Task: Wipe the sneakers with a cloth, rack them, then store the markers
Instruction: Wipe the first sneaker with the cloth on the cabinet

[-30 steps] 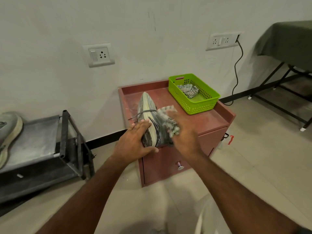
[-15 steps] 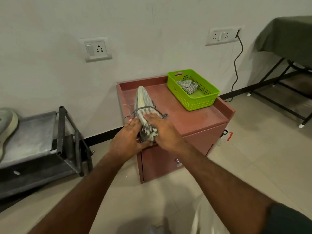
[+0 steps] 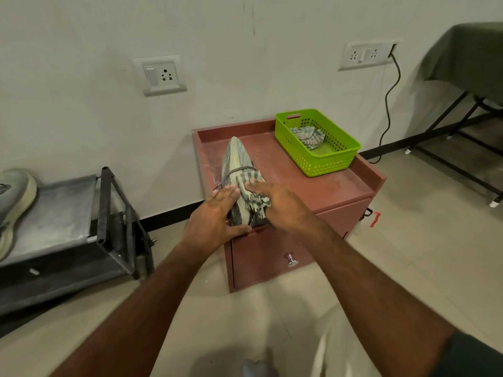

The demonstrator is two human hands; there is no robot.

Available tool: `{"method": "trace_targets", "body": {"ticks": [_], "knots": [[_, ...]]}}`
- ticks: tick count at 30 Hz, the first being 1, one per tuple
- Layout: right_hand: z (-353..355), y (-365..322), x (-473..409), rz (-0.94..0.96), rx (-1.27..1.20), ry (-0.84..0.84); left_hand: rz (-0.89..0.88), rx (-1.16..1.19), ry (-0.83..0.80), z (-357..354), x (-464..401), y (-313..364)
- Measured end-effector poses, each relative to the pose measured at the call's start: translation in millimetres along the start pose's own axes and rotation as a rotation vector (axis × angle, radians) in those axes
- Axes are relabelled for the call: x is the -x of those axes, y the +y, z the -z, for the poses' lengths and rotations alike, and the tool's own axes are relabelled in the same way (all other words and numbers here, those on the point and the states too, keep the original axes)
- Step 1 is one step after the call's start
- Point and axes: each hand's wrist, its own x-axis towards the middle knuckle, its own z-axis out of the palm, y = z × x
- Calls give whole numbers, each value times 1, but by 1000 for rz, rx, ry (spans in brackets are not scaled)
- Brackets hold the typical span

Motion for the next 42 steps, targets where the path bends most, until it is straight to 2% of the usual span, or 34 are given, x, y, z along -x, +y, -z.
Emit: {"method": "trace_targets", "body": {"ticks": [2,5,7,8,10,12,13,18,22,27,31,33,35,37,38,40,42], "knots": [[4,-3,19,14,38,-12,0,9,1,2,0,1],[9,8,48,104,158,-162,4,-6,-11,5,0,4],[21,19,58,-8,227,-198,18,-7,-21,6,1,7],[27,22,60,-92,167,-142,27,-4,-20,8,0,8],[33,23,58,-171,-26,154,39,-13,-15,12,0,9],[30,13,53,-98,-121,395,19,-44,-35,16,0,9],[25,9,49,-61,-146,415,10,-43,-54,17,0,10],[-16,-13,52,-36,-9,64,3,11,-39,14,1,8],[-21,-20,71,-30,173,-41,-23,30,-26,14,0,9],[-24,-22,80,-67,266,-137,-39,74,-12,14,1,11],[-46,-21,94,-31,462,-273,2,141,-42,19,1,9],[-69,-12,106,-85,417,-294,24,168,-58,23,3,6],[-87,-7,116,-257,227,-149,18,170,-69,27,4,4],[-87,-17,121,-437,-7,140,15,166,-75,30,4,3],[-81,-25,122,-457,-87,281,8,161,-75,30,3,3],[-62,-39,120,-347,-222,505,-2,148,-73,31,2,2],[-36,-46,105,-131,-232,621,3,150,-74,30,1,2]]}}
